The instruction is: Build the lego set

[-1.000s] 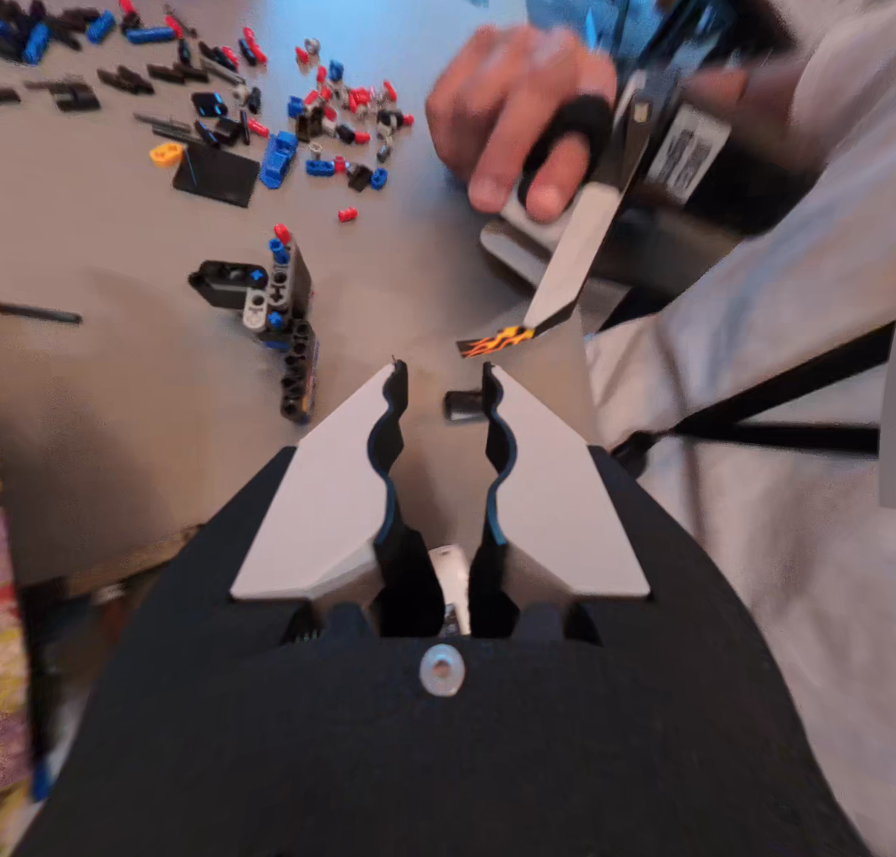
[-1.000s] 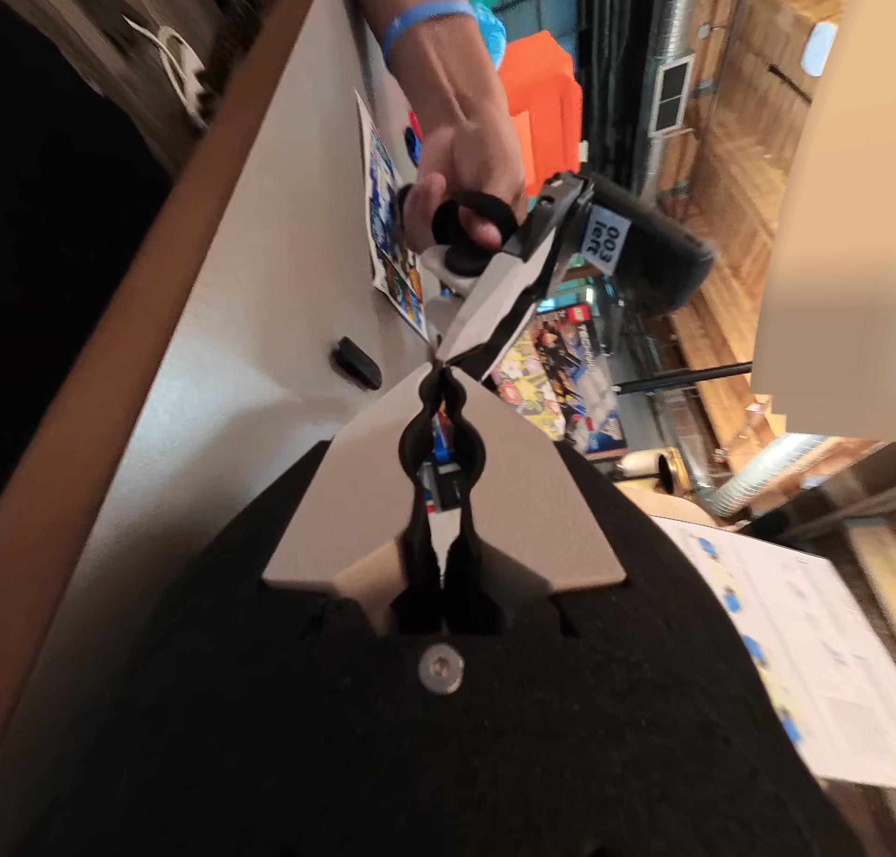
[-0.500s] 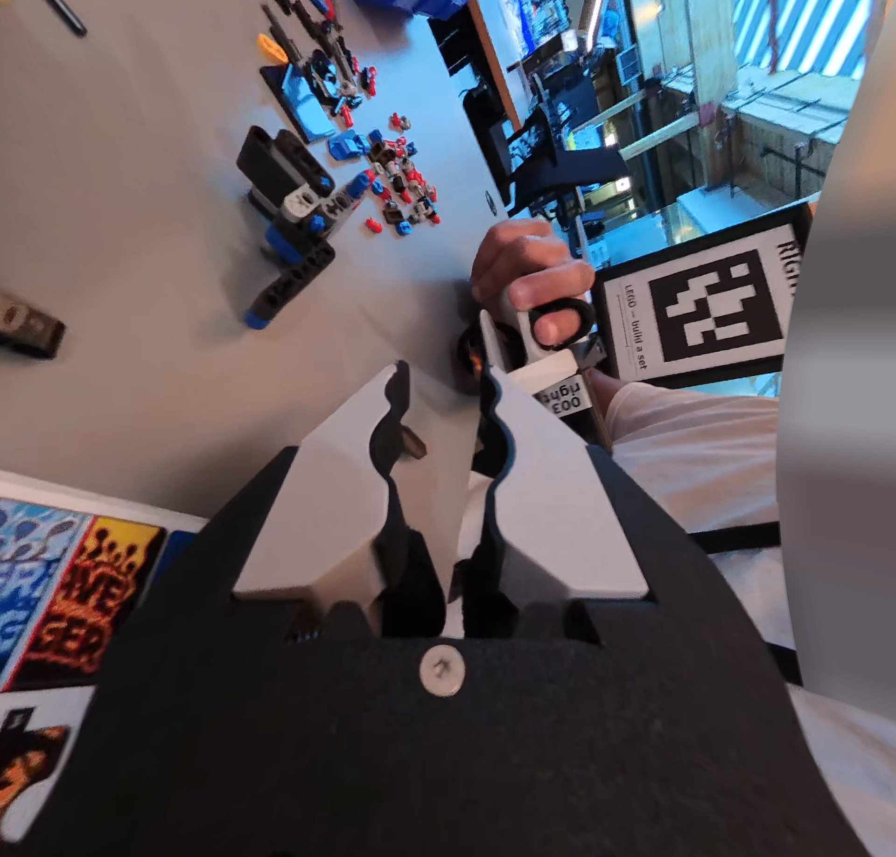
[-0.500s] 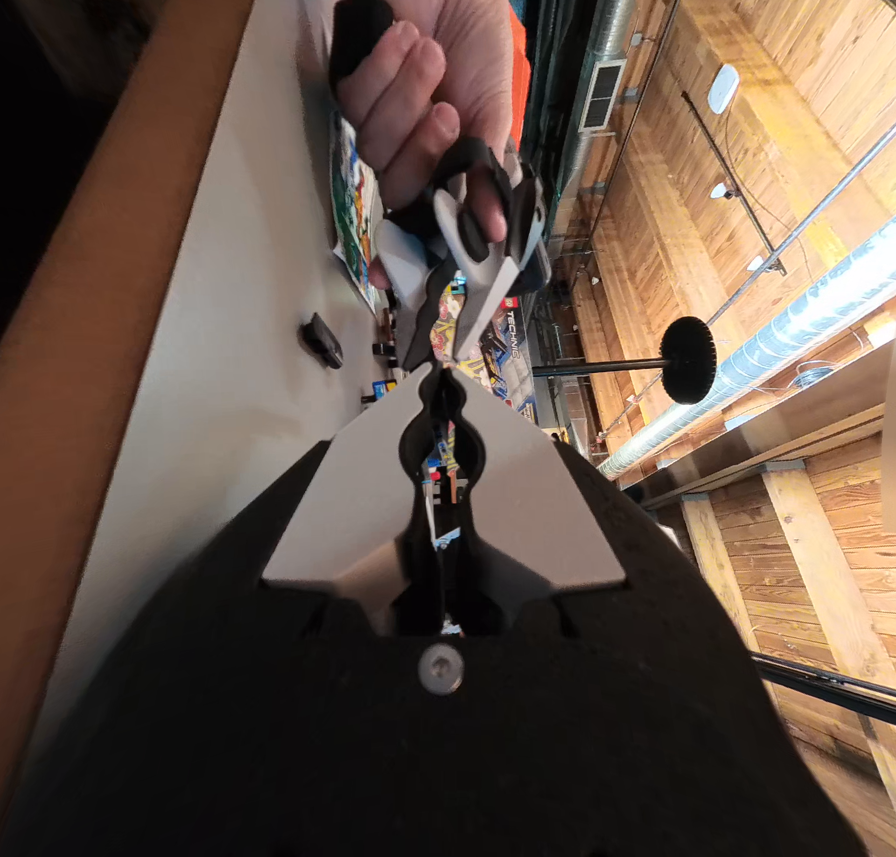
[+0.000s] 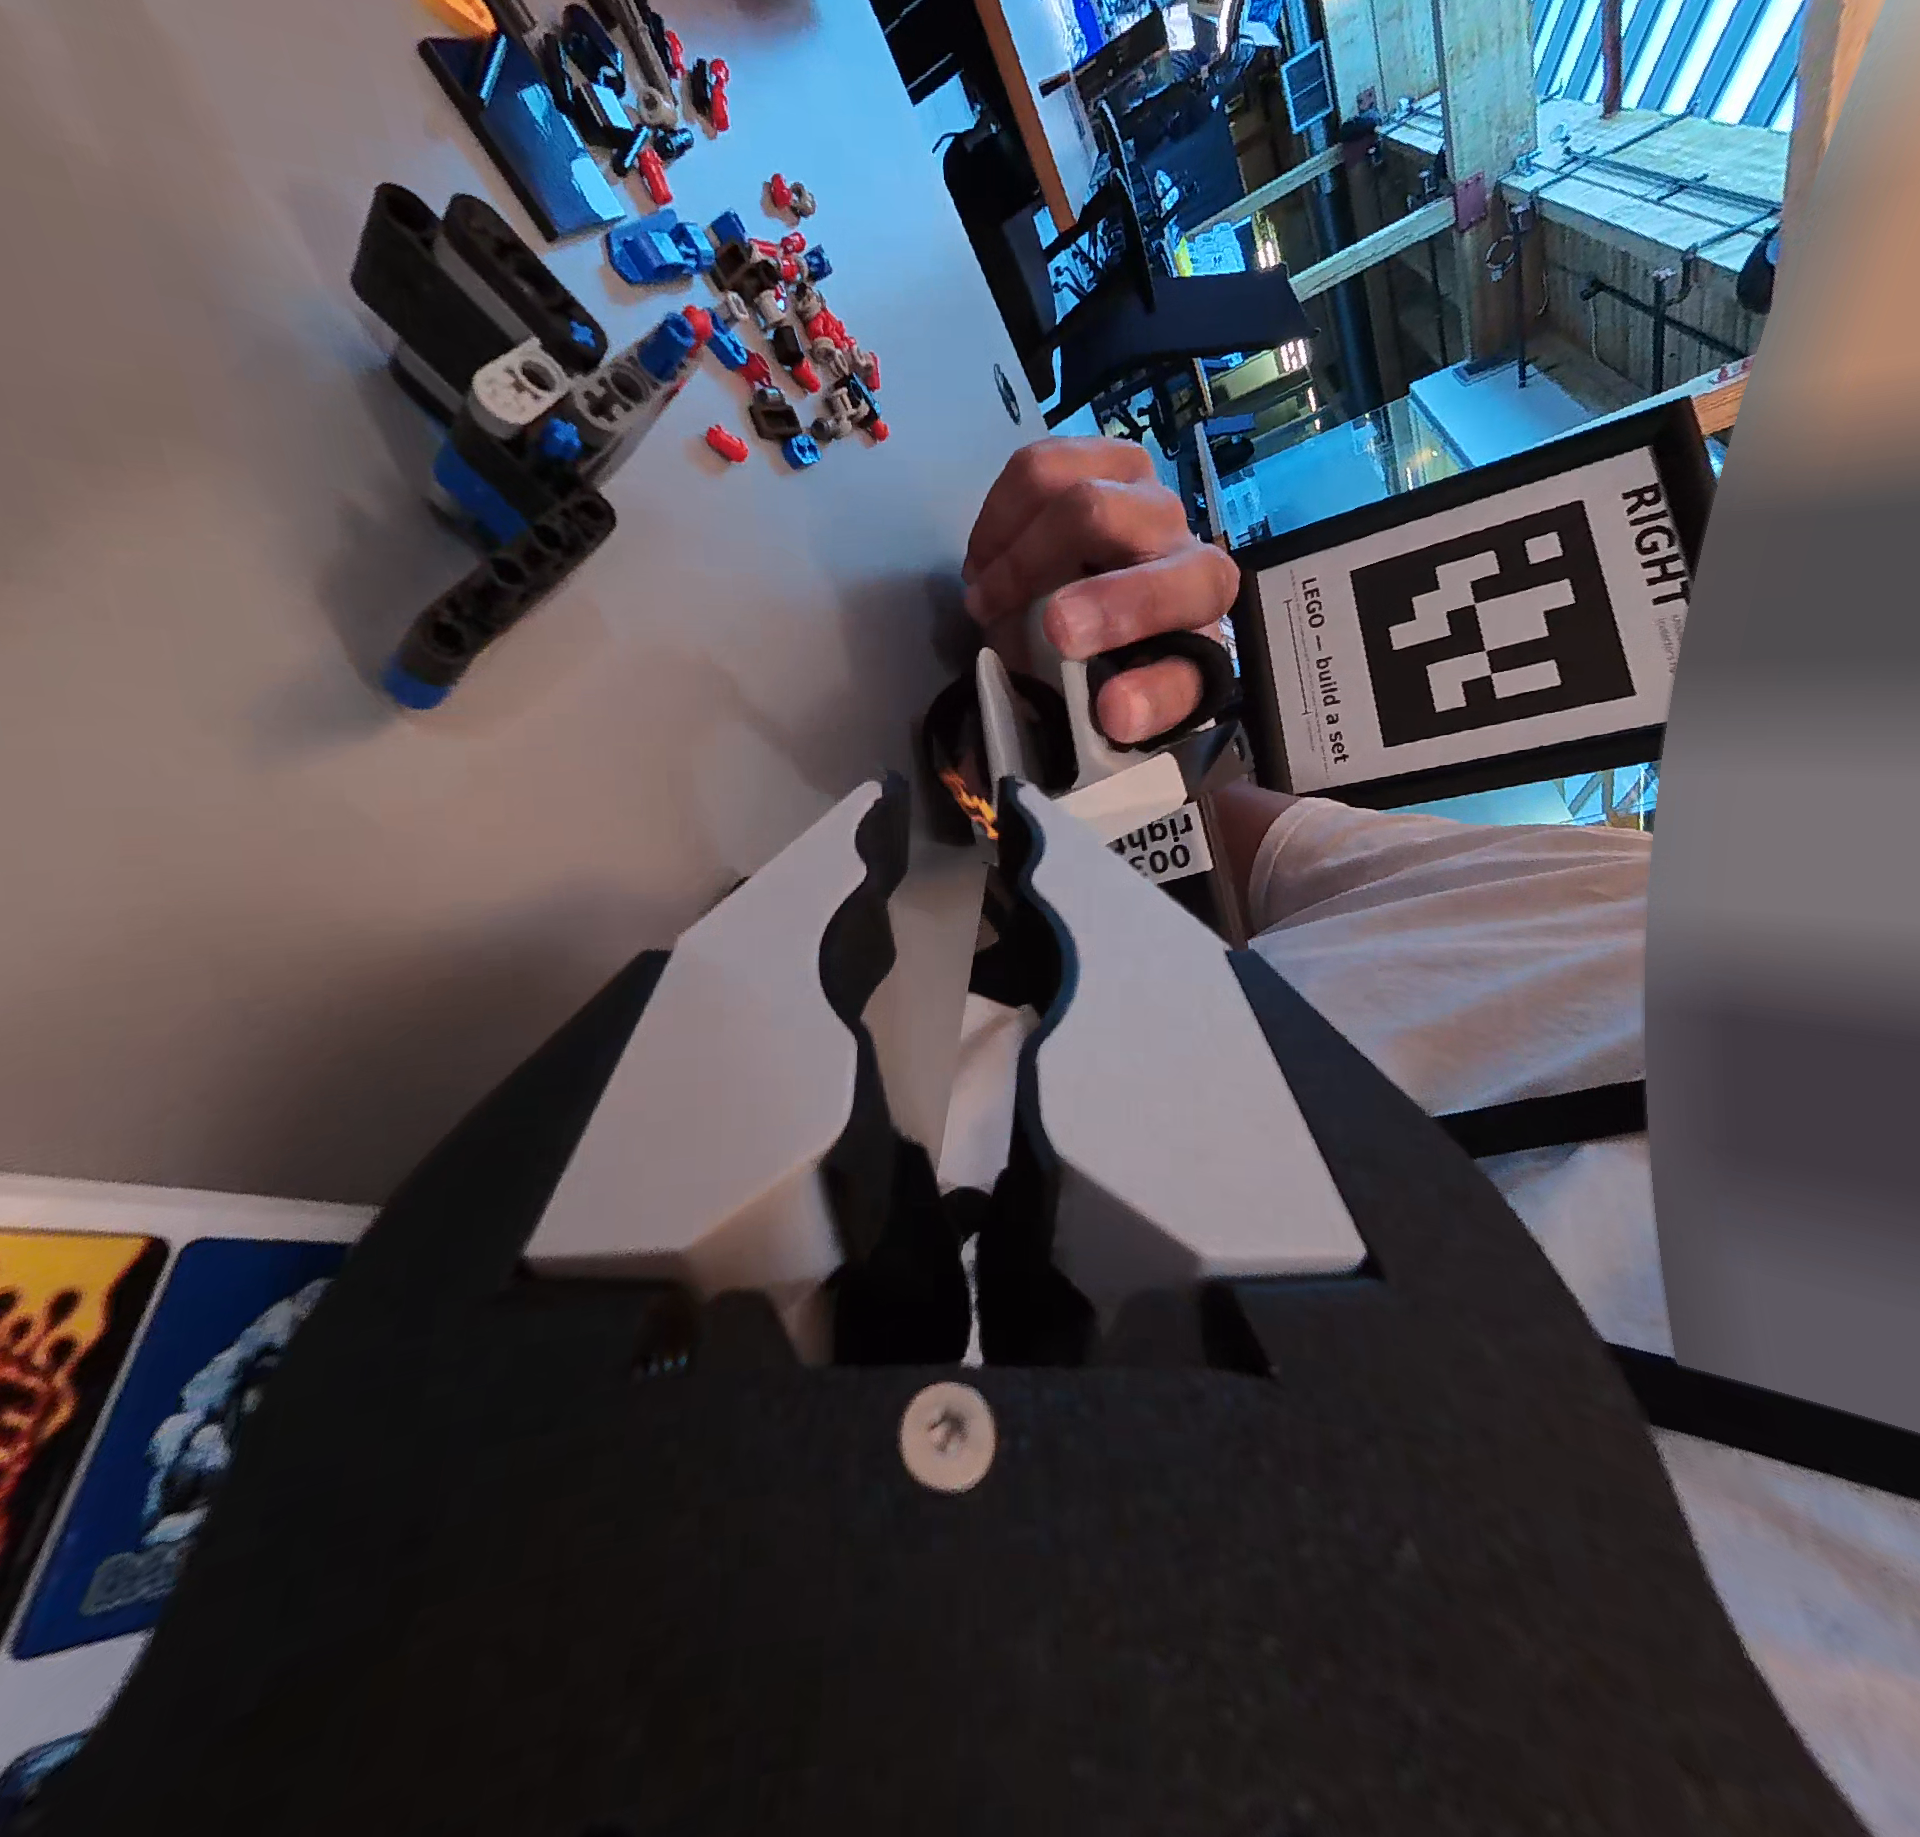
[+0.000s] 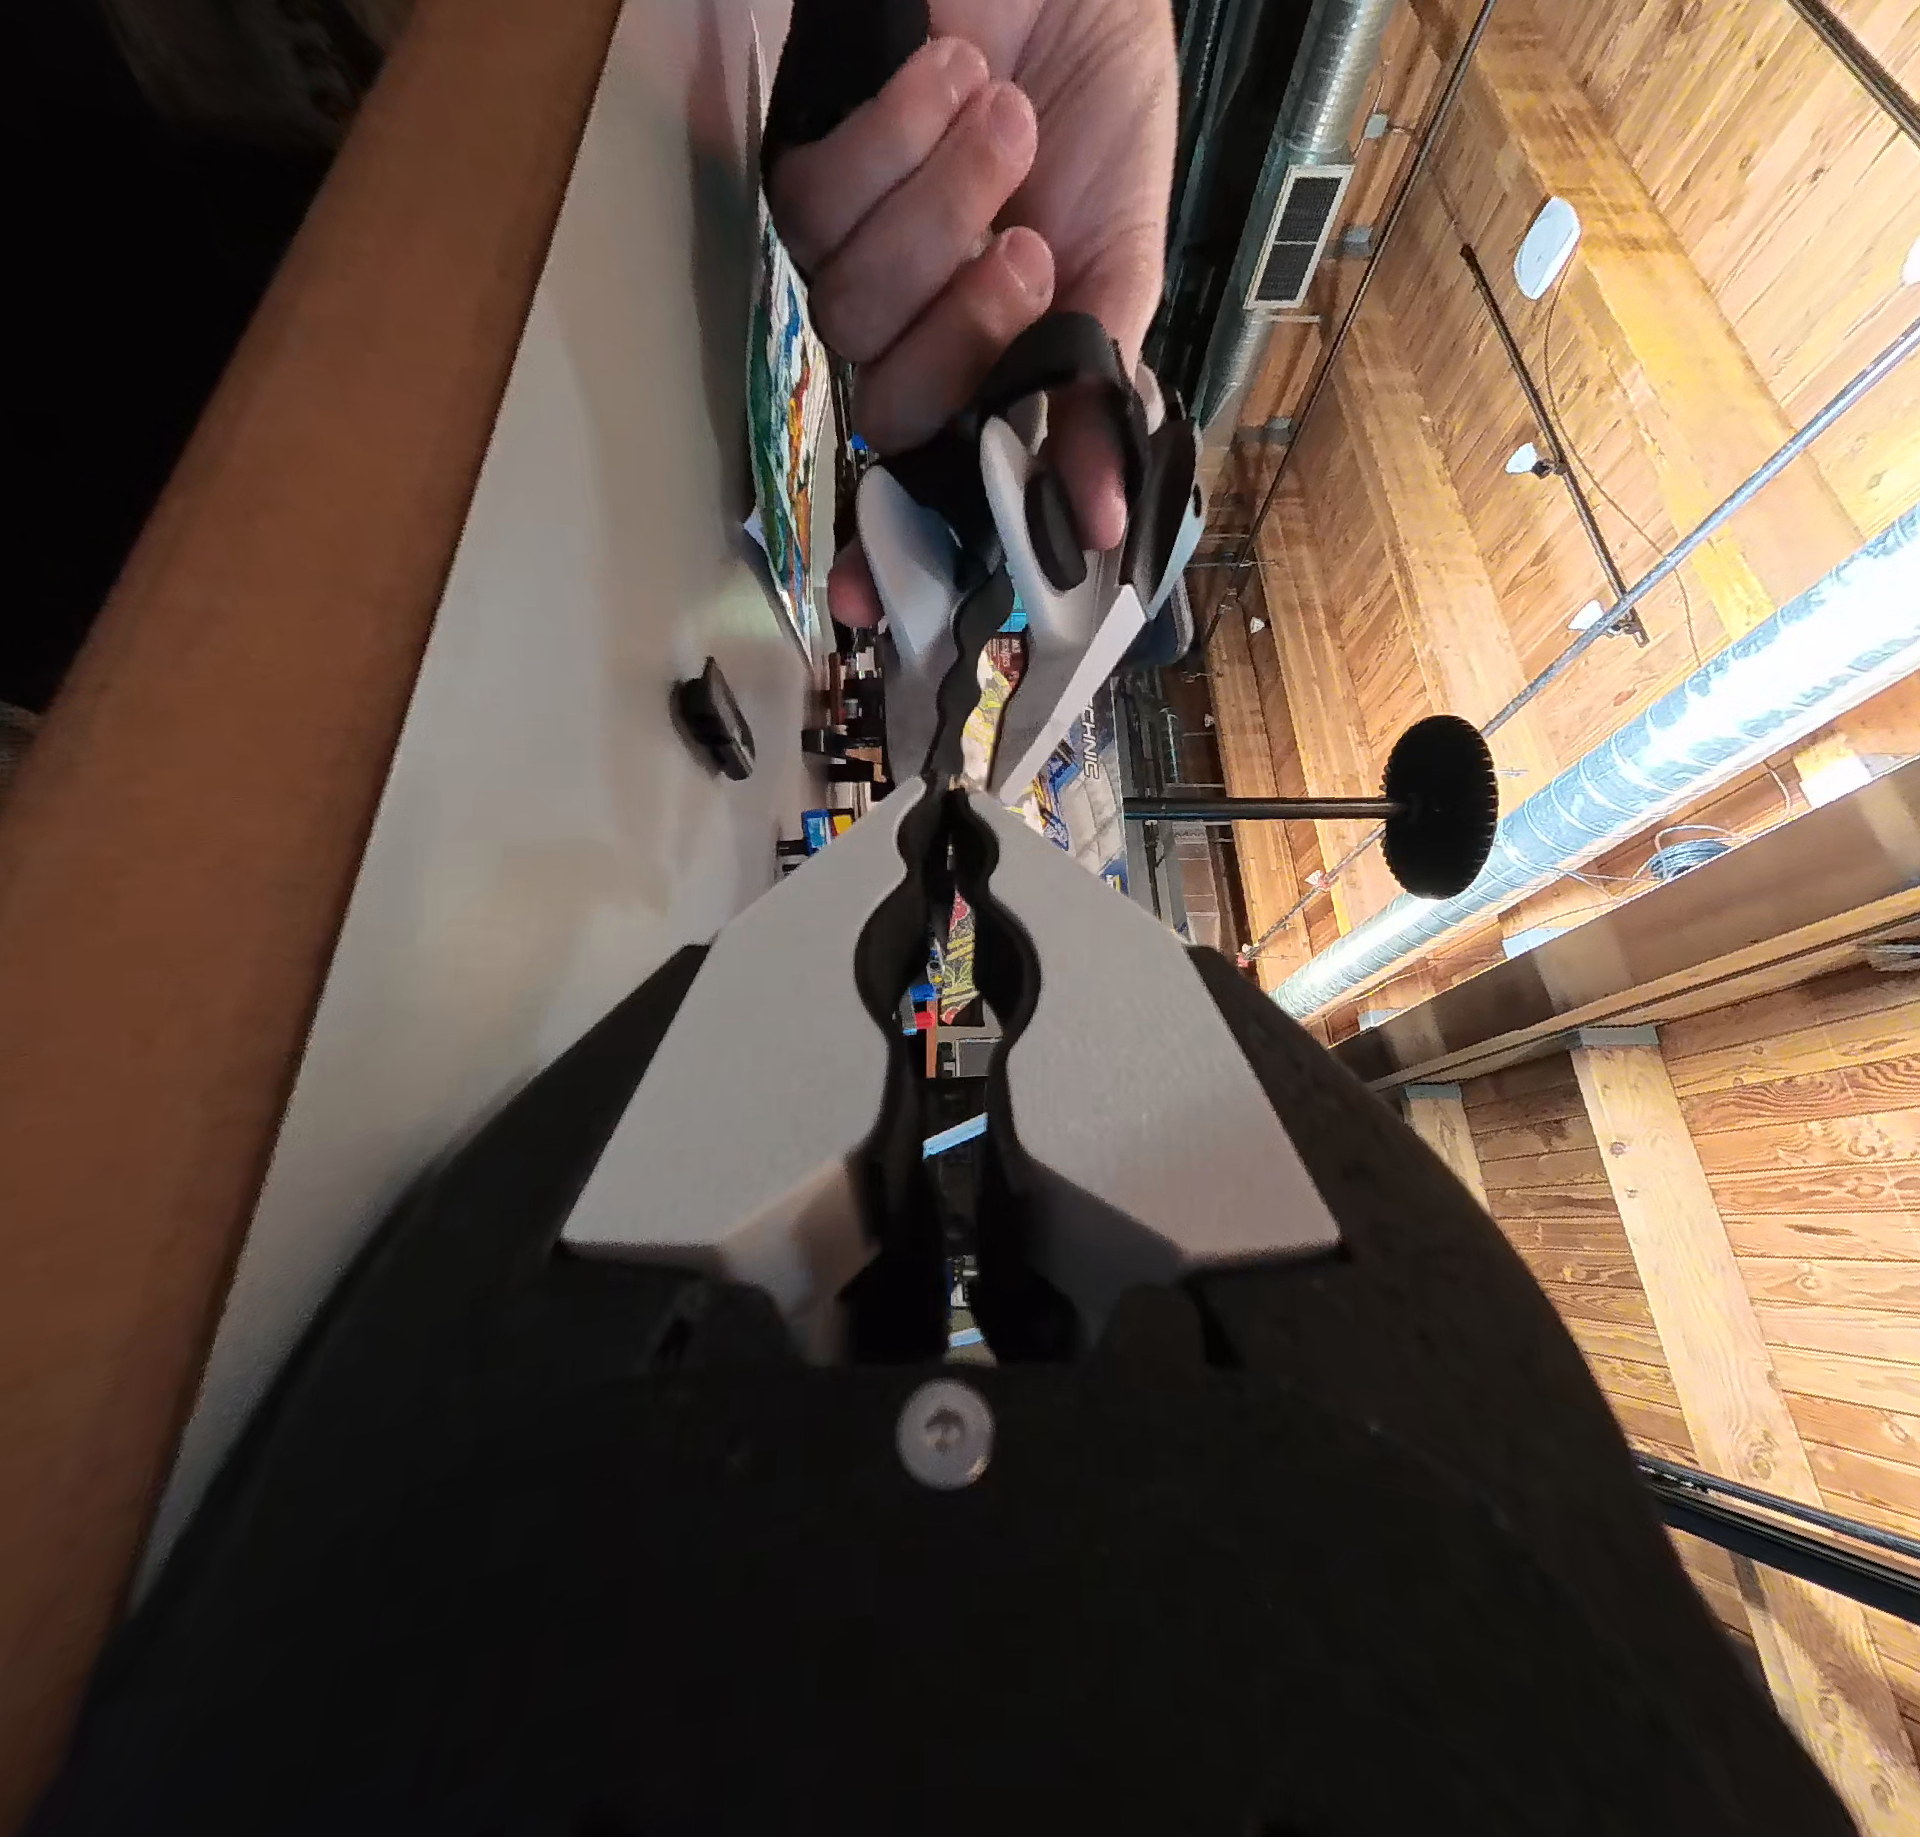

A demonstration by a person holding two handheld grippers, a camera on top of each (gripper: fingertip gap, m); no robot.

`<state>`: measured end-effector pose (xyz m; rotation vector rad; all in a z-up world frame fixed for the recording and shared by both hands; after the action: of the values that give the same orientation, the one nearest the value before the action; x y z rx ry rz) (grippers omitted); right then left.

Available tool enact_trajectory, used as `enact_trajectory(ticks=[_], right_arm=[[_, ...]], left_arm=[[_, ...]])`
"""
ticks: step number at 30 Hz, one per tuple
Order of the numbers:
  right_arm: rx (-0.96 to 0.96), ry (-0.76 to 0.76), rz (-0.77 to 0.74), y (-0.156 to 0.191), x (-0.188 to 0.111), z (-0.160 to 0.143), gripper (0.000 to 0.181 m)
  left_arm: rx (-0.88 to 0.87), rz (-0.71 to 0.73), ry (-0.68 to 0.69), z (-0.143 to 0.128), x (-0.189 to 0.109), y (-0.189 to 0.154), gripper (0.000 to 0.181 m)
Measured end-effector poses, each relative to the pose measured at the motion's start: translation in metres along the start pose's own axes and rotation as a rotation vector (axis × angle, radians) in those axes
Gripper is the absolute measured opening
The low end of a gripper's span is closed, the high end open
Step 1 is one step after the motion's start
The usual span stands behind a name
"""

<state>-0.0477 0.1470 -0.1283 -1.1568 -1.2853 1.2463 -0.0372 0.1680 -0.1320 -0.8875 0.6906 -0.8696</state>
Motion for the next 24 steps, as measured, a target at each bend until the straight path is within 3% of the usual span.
enact_trajectory(ticks=[7, 24], right_arm=[[-0.011, 0.014, 0.012, 0.002, 0.001, -0.002, 0.0], [-0.019, 0.015, 0.021, 0.004, 0.001, -0.003, 0.0]], left_arm=[[-0.023, 0.014, 0.012, -0.012, 0.004, 0.001, 0.013], [-0.055, 0.024, -0.059, -0.006, 0.003, 0.004, 0.005]])
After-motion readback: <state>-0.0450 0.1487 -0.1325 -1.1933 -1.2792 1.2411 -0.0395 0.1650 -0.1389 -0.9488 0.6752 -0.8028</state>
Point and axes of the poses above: each gripper's, where its closed fingertips meet, x out along the fingers, z out of its top, y = z × x across the jaws, the point moved 1 cm from there along -x, back along the fingers, and after that the axes turned 9 degrees about -y, right-handed, at the moved point
